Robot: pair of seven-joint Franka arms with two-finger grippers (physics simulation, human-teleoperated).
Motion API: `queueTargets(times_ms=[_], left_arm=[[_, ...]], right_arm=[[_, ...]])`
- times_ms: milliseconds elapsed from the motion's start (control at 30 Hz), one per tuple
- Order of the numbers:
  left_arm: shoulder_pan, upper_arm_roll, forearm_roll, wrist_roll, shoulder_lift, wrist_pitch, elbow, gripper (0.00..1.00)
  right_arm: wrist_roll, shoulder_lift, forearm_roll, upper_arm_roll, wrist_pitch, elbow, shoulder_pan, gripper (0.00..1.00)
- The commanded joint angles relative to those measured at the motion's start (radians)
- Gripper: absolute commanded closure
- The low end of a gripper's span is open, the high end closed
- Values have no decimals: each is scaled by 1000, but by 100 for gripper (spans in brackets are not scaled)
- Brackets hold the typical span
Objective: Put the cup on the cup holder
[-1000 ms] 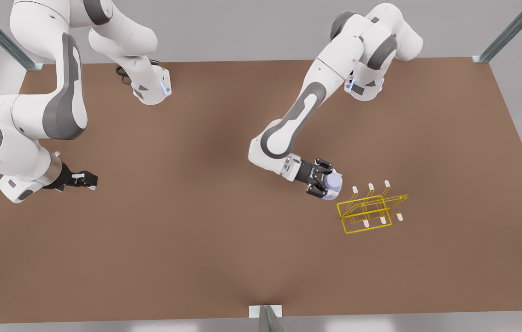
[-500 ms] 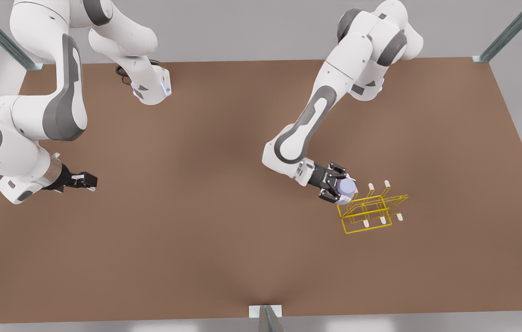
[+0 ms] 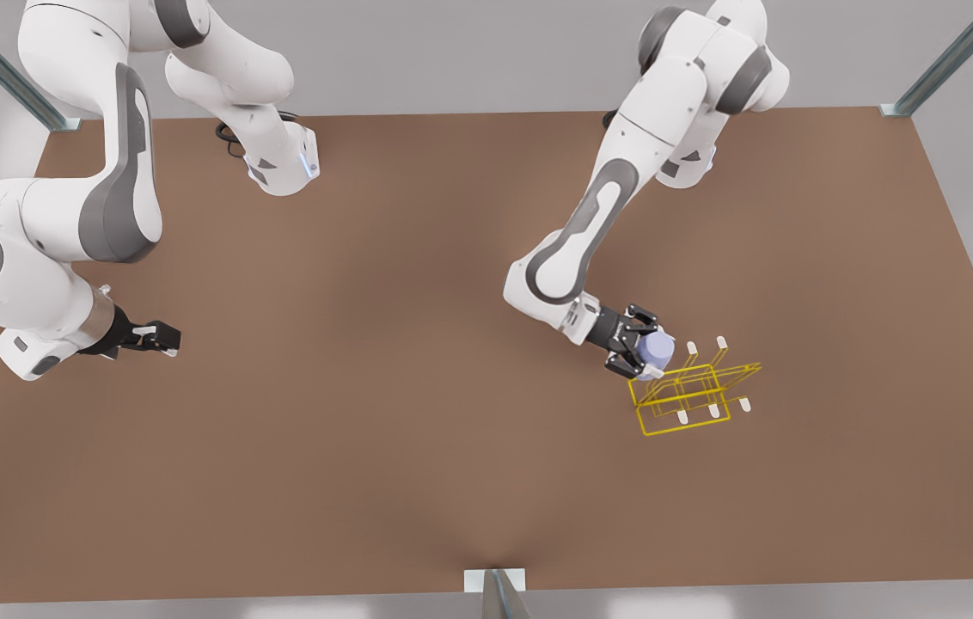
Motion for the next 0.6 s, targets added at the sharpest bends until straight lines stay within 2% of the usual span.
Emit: queueTargets(times_ms=[0,567], left_arm=[[0,0,5,-28,-14,17,-1,22],[45,1,54,-40,-53,47,-75,22]], right_arm=[[-1,-1,1,0,0,0,0,0],[-8,22,-44,0,-9,17,3,0]])
